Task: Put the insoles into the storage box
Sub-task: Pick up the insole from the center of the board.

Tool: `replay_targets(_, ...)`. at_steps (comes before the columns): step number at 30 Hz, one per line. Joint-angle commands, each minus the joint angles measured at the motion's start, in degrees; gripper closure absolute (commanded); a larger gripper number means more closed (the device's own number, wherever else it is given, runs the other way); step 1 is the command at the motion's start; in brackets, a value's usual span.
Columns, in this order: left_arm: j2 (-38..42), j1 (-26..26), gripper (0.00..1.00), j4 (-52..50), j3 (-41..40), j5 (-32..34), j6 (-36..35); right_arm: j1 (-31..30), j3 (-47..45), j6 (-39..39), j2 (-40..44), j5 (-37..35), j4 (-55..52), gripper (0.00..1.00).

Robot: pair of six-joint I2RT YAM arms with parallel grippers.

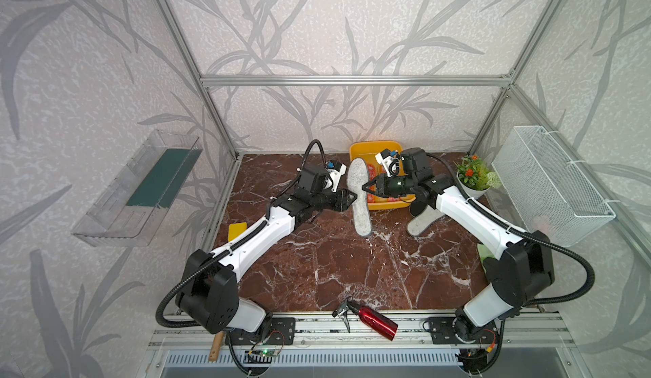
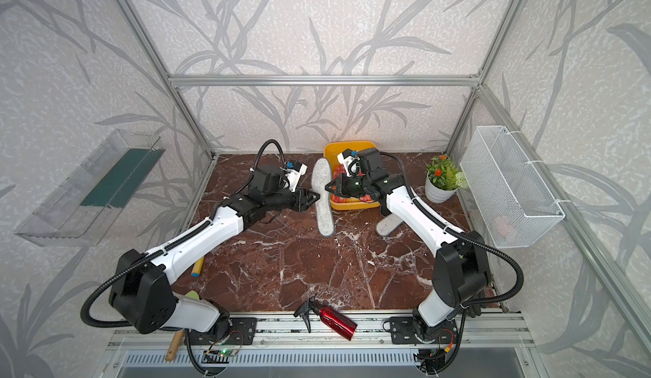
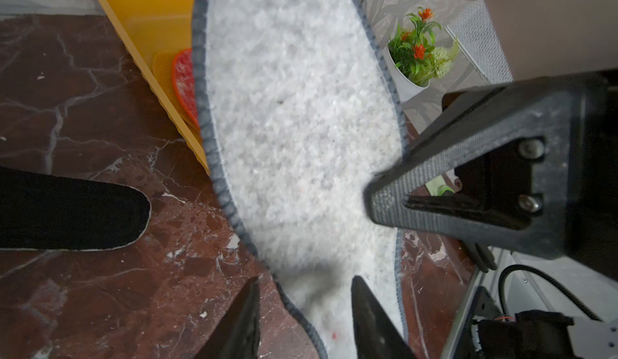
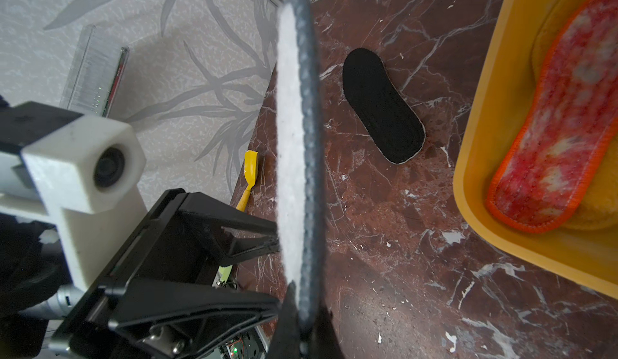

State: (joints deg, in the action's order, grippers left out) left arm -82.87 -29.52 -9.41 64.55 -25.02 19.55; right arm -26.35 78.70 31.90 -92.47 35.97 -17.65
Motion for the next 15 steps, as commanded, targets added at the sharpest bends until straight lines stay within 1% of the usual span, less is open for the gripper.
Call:
replay_targets(1,2.94,-0.11,0.45,0.98,-1.21,4.24,0.56,-0.06,-1.48,0.07,3.01,-0.74,3.53,1.00)
replay_targets(2,3.51,-0.13,0.40,0.75,-1.50,5.72,0.75,0.01,-2.09,0.25,3.57,-1.30,4.17,1.00)
replay_targets(3,4.13,-0.10,0.26,0.33,-1.79,7.00,0.90,0.06,-2.82,0.35,4.22,-1.94,4.77,1.00)
replay_targets(4,4.79,-0.04,0.22,-0.04,-2.08,8.63,1.00,0.32,-3.41,0.43,4.90,-2.61,5.24,1.00)
replay_targets(12,11.00,0.83,0.12,-0.68,-6.57,22.47,4.68,5.55,-7.61,2.38,10.05,-5.73,6.80,1.00)
replay_targets(15,12.79,1.90,0.10,-1.14,-7.74,25.34,6.55,8.34,-7.43,1.71,10.64,-5.71,5.82,1.00)
